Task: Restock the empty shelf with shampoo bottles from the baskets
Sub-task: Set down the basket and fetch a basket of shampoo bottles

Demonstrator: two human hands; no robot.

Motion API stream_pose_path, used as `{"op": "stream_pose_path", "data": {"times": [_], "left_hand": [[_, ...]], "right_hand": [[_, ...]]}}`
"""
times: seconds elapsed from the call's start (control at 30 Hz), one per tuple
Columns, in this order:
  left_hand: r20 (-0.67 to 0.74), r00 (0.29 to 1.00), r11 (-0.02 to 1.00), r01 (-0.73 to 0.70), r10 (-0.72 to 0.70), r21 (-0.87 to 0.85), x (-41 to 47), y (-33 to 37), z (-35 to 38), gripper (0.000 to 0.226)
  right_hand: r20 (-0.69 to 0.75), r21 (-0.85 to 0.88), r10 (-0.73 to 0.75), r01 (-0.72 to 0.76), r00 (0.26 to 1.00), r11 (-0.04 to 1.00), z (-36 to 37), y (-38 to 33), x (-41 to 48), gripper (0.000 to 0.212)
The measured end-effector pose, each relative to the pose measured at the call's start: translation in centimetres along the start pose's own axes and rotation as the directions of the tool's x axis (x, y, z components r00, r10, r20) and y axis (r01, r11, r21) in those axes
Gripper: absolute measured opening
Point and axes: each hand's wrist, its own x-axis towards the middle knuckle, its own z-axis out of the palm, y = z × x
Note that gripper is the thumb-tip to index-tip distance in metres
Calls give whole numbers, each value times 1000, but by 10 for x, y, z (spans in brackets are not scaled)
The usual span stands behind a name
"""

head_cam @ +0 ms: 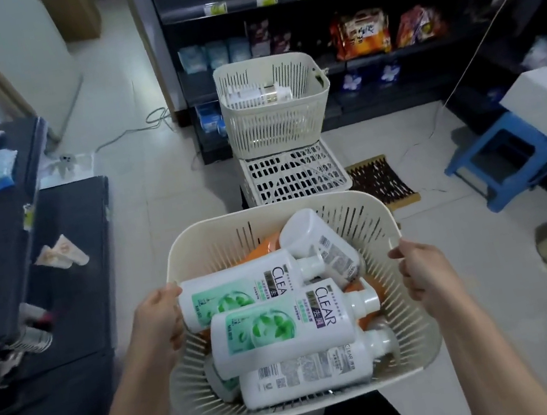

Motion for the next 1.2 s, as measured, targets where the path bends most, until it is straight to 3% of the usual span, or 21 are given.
{"op": "stream_pose_path", "data": {"times": [0.2, 0.6, 0.9, 1.2], "left_hand": [[-5, 1000, 998, 9, -9, 60, 76, 53, 71, 19], [-24, 997, 994, 73, -75, -80, 197, 138, 194, 22], [-32, 991, 988, 130, -133, -84, 285, 172, 246, 35], [-118, 983, 990, 141, -142, -18, 330, 172, 278, 30]], "right_hand": [[5, -20, 4, -4, 1000, 1000, 8, -64, 98, 36], [32, -78, -29, 32, 999, 996, 32, -196, 260, 40], [5, -43, 54, -54, 999, 998, 67, -239, 346, 47], [20, -43, 122, -121, 992, 992, 88, -251, 402, 44]]}}
